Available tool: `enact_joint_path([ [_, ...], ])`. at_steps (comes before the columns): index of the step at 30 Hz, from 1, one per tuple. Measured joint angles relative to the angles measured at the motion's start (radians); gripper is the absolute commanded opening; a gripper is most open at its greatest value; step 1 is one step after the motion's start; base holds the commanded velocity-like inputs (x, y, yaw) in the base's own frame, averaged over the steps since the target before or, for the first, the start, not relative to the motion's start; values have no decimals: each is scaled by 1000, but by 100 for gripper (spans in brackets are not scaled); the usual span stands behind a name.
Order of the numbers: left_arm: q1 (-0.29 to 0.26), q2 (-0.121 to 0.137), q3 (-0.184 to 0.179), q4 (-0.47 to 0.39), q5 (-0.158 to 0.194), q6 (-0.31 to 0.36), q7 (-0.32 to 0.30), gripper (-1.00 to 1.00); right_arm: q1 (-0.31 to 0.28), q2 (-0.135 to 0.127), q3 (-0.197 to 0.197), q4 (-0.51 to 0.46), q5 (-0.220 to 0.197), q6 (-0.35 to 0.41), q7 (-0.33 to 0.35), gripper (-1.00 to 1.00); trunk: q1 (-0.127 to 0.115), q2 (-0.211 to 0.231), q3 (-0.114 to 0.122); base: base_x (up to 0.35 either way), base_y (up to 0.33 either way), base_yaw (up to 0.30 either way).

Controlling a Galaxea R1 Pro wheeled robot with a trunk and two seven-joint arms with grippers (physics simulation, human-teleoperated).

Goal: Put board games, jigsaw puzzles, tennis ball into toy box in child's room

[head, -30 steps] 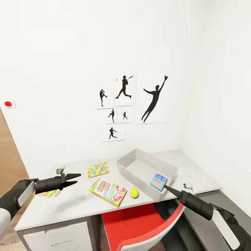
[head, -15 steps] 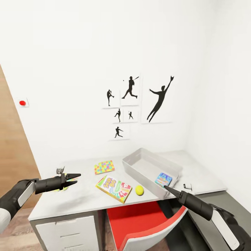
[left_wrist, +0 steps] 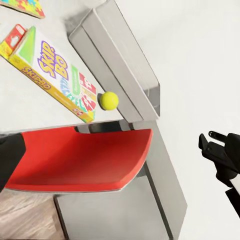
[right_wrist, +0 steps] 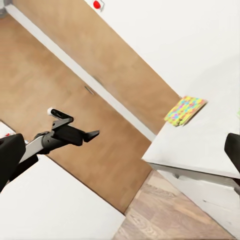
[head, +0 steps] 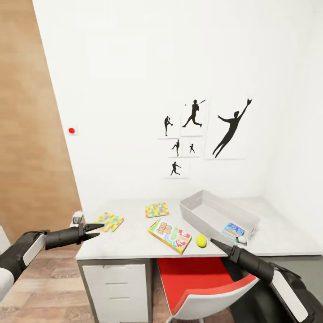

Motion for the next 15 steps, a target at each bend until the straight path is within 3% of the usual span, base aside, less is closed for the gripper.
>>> enact_joint_path([
  [6, 0, 0, 0, 0, 0, -1, 0, 100, 0, 0, 1, 0, 1, 0, -2, 100, 0, 0, 1, -155, 66, 283],
  [15, 0, 0, 1, 0, 1, -1, -2, 100, 0, 1, 1, 0, 2, 0, -5, 100, 0, 0, 1, -34, 12, 285],
])
